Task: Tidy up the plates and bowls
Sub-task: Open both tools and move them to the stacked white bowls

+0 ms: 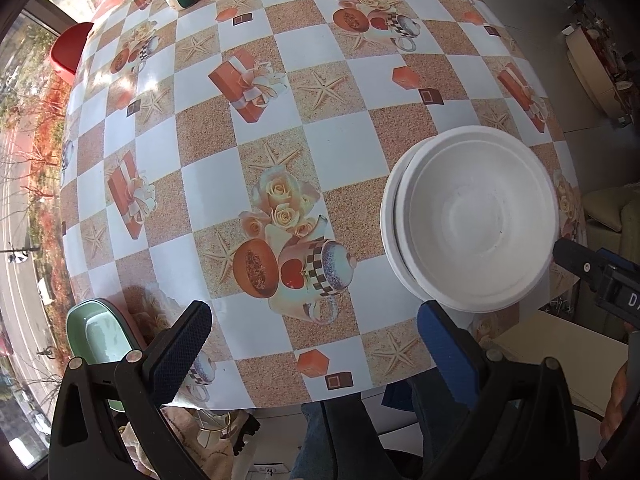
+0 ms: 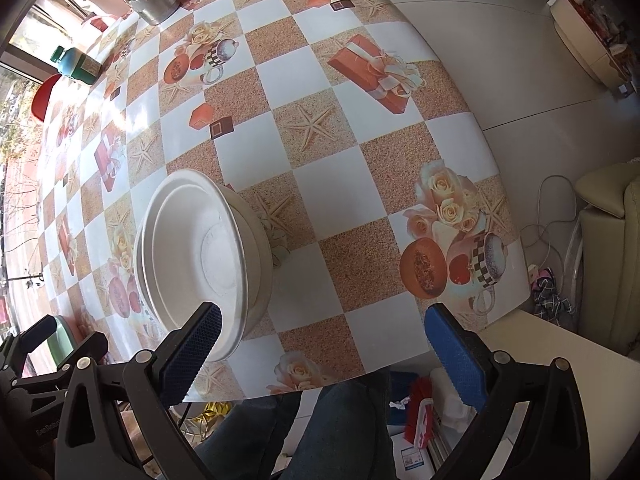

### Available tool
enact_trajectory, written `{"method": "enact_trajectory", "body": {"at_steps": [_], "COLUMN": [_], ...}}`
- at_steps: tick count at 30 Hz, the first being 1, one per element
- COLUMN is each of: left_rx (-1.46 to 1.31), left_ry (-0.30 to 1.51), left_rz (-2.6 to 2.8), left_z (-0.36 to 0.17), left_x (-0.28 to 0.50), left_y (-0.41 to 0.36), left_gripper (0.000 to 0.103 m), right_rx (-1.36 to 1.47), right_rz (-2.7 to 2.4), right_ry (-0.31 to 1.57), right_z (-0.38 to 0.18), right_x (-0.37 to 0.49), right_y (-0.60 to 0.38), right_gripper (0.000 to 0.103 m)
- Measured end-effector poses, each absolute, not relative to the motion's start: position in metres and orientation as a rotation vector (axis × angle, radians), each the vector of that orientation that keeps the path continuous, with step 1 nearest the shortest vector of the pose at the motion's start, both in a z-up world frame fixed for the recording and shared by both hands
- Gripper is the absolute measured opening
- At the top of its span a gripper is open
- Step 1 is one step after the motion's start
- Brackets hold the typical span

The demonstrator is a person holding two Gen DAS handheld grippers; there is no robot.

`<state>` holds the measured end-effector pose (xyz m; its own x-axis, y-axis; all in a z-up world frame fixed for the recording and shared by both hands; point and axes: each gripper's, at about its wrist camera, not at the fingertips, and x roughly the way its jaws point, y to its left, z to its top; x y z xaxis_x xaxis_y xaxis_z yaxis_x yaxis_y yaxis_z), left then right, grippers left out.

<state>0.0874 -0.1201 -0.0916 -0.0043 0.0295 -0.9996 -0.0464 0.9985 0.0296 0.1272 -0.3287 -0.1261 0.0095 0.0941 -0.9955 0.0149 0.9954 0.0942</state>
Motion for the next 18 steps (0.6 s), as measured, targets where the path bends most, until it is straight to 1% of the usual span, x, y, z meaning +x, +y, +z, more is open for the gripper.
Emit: {"method": "enact_trajectory", "body": {"at_steps": [7, 18], "left_rx": [0.001, 0.0], "left_ry": [1.601, 1.569], "left_rz": [0.067, 0.114], "left_z": [-0.099, -0.095], "left_x": [0.083, 0.094], "left_y": [-0.122, -0.114], "left_gripper": [0.103, 0.103], "right_rx": [0.101, 0.025], "right_rz": [0.013, 0.097], "right_ry": [1.57, 1.596], "right_z": [-0.138, -0.158], "right_x": [0.132, 0.149], "right_y": [-0.34, -0.312], "right_gripper": [0.102, 0.102]}}
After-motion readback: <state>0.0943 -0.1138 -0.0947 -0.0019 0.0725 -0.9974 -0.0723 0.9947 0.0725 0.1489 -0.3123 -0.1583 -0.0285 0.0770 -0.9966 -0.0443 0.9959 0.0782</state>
